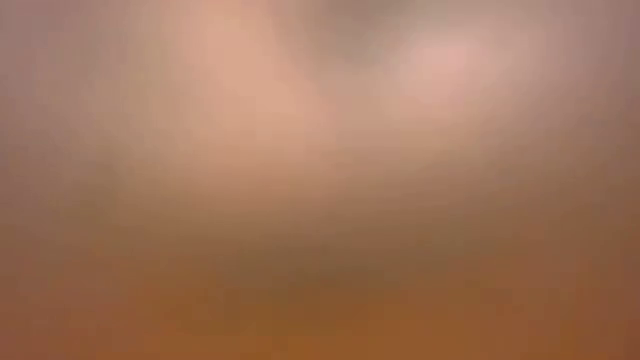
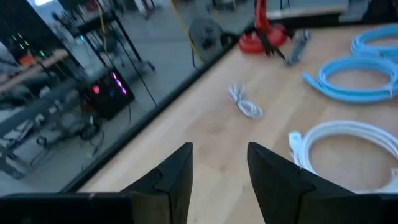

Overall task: Pick & Place USB Port
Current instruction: Put the red charger cable into the orange bin

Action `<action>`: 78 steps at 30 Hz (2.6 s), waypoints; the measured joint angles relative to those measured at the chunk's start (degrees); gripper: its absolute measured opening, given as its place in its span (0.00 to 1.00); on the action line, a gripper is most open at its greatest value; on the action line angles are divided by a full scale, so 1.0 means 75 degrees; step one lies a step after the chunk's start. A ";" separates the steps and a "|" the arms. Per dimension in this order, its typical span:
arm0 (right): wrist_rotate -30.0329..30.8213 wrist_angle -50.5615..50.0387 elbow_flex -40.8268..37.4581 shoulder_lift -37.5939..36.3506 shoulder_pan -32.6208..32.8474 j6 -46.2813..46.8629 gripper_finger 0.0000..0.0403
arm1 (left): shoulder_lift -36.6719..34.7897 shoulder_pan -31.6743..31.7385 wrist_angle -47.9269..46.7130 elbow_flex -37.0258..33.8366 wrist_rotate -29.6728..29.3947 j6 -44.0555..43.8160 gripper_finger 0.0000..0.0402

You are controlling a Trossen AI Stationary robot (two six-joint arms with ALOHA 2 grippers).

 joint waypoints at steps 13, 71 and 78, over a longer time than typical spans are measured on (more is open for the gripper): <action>-0.1849 0.1551 -0.0012 -0.0173 -0.0112 -0.0365 0.06 | -0.2333 0.0086 0.4330 -0.1775 0.0332 0.4232 0.39; -0.2138 0.1547 -0.0004 0.0113 -0.0565 0.0107 0.17 | -0.1234 0.3296 0.8592 -0.1155 0.7978 0.8064 0.03; -0.2230 0.1593 -0.0010 0.0115 -0.0553 0.0216 0.24 | -0.2035 0.3295 0.6631 -0.1040 0.7706 0.7286 0.03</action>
